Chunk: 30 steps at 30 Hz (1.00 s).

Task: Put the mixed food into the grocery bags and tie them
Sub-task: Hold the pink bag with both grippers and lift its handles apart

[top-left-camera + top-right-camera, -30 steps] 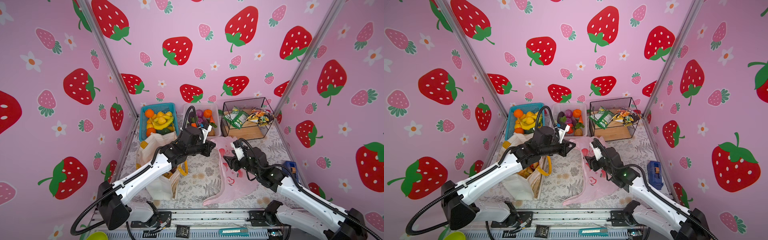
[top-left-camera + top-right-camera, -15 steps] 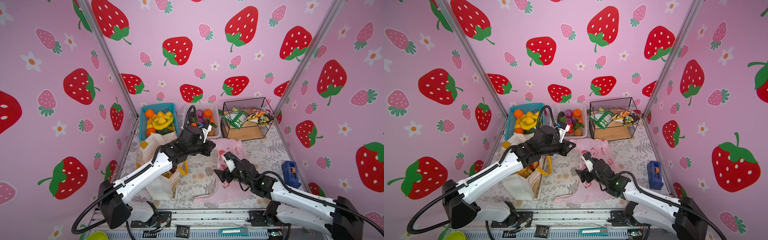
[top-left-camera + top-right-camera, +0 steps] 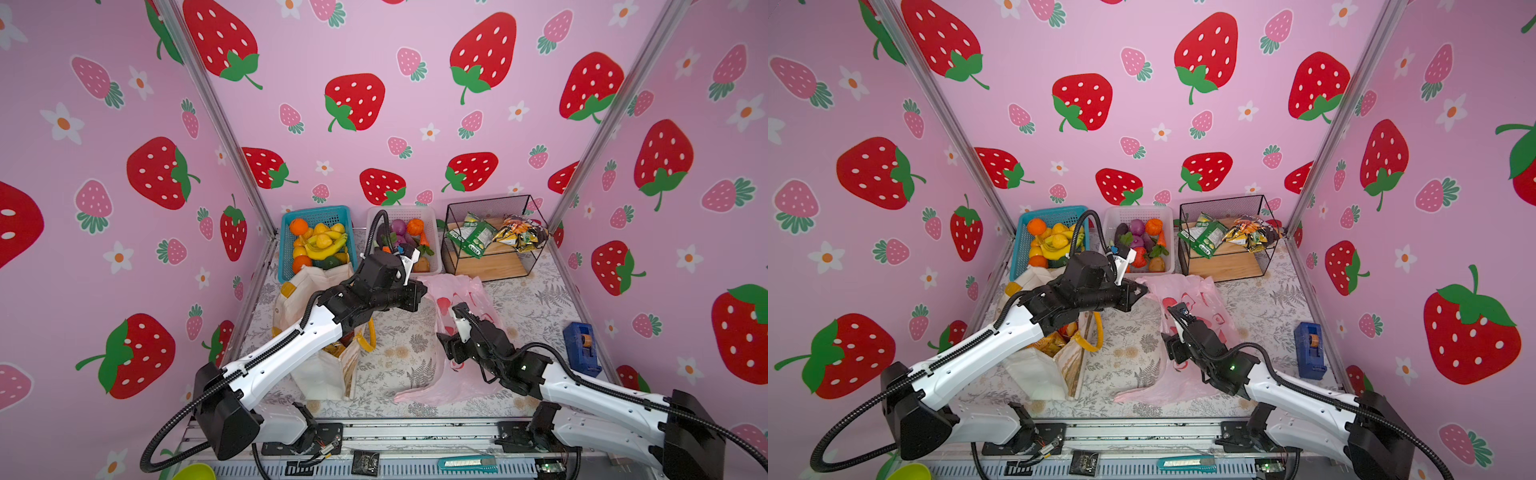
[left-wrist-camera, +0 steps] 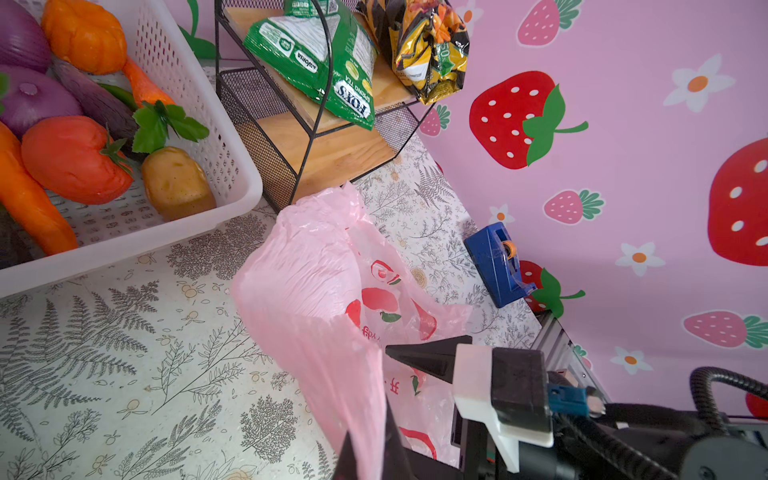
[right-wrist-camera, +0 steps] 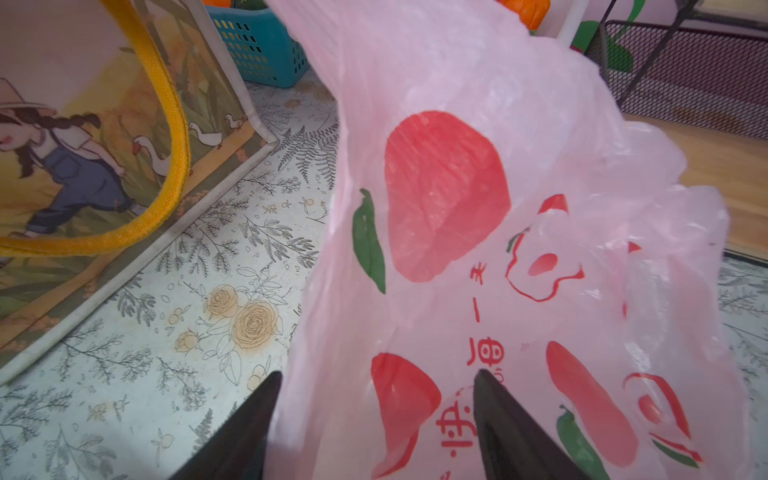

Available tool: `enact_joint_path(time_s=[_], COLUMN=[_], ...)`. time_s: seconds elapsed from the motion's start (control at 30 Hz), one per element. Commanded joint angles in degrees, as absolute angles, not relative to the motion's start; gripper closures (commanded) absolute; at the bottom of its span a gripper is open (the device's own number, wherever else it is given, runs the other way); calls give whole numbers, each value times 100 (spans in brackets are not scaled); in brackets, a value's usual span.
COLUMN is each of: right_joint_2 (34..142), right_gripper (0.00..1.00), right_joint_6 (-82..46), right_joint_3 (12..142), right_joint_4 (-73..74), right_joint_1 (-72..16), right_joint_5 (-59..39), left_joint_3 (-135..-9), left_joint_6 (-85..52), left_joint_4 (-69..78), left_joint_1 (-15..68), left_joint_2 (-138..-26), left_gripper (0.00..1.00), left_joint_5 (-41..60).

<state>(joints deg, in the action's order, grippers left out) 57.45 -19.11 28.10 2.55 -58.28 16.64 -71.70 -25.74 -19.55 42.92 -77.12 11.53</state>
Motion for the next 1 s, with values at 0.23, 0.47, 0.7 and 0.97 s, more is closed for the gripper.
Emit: enact_joint_path(time_s=[0.23, 0.47, 0.7, 0.97], right_joint_2=[6157, 5560, 5476, 5476], right_gripper=[79, 100, 100, 100], right_joint_6=[-2074, -2536, -3487, -4636], right_joint_3=[3182, 3624, 3591, 3264], right_joint_4=[-288, -731, -255, 955], right_joint_1=[-5836, -4919, -3597, -2851], right_joint_5=[2321, 290, -2285, -3406], left_joint_3=[-7100, -6773, -6092, -5264], left_joint_6=[-2445, -2130, -2368, -2782], left_joint_4=[-1923, -1722, -1196, -935], left_joint_1=[4244, 3996, 3903, 3968], left_joint_2=[-7541, -7478, -6594, -6048], left_gripper=[100, 65, 16, 12], left_joint_5=[1209, 384, 103, 454])
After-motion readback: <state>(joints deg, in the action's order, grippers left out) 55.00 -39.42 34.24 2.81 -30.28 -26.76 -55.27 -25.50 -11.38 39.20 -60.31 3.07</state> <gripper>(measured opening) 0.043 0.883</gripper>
